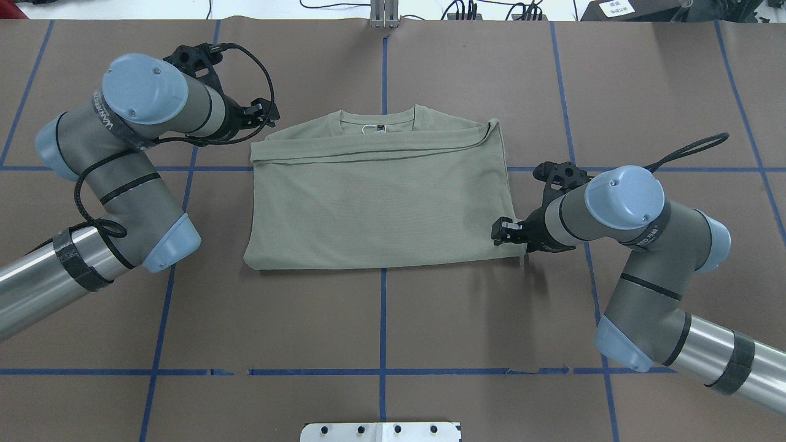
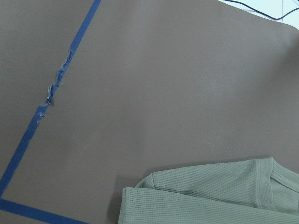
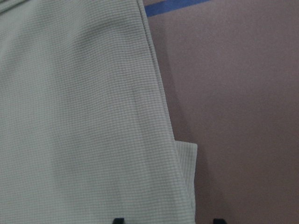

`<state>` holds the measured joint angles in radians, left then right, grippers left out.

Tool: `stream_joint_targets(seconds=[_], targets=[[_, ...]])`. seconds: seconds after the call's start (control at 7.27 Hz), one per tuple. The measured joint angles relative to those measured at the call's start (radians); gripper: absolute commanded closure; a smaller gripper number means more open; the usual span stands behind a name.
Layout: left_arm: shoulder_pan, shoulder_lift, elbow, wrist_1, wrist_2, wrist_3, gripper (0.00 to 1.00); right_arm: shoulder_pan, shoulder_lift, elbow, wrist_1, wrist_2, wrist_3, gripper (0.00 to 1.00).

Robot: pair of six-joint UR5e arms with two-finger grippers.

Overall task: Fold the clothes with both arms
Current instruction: 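Lower the right gripper to the folded shirt's corner nearest it and grasp, then drag the folded shirt with the right gripper away from the left arm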

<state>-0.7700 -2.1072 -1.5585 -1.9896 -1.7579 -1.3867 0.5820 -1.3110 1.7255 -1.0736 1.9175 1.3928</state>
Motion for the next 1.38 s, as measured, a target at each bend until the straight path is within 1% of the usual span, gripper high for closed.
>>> stream_joint_targets(seconds=[0.14, 0.55, 0.83, 0.96, 1.1, 1.38], targets=[[0.000, 0.001, 0.000, 0.000, 0.000, 0.000, 0.00, -0.002, 0.000, 0.000, 0.000, 0.004, 0.000, 1.00], [0.001, 0.001, 0.000, 0.000, -0.001, 0.000, 0.00, 0.000, -0.006, 0.005, -0.001, 0.019, -0.005, 1.00], [0.001, 0.001, -0.001, 0.000, 0.000, 0.000, 0.00, 0.003, -0.036, 0.036, 0.000, 0.023, -0.006, 1.00], [0.001, 0.001, -0.004, 0.000, 0.000, -0.001, 0.00, -0.002, -0.083, 0.081, 0.000, 0.024, -0.006, 1.00], [0.001, 0.002, -0.008, 0.000, 0.001, -0.003, 0.00, -0.020, -0.156, 0.149, 0.000, 0.028, -0.004, 1.00], [0.002, 0.003, -0.020, 0.001, 0.005, -0.007, 0.00, -0.084, -0.298, 0.273, 0.000, 0.068, 0.002, 1.00]])
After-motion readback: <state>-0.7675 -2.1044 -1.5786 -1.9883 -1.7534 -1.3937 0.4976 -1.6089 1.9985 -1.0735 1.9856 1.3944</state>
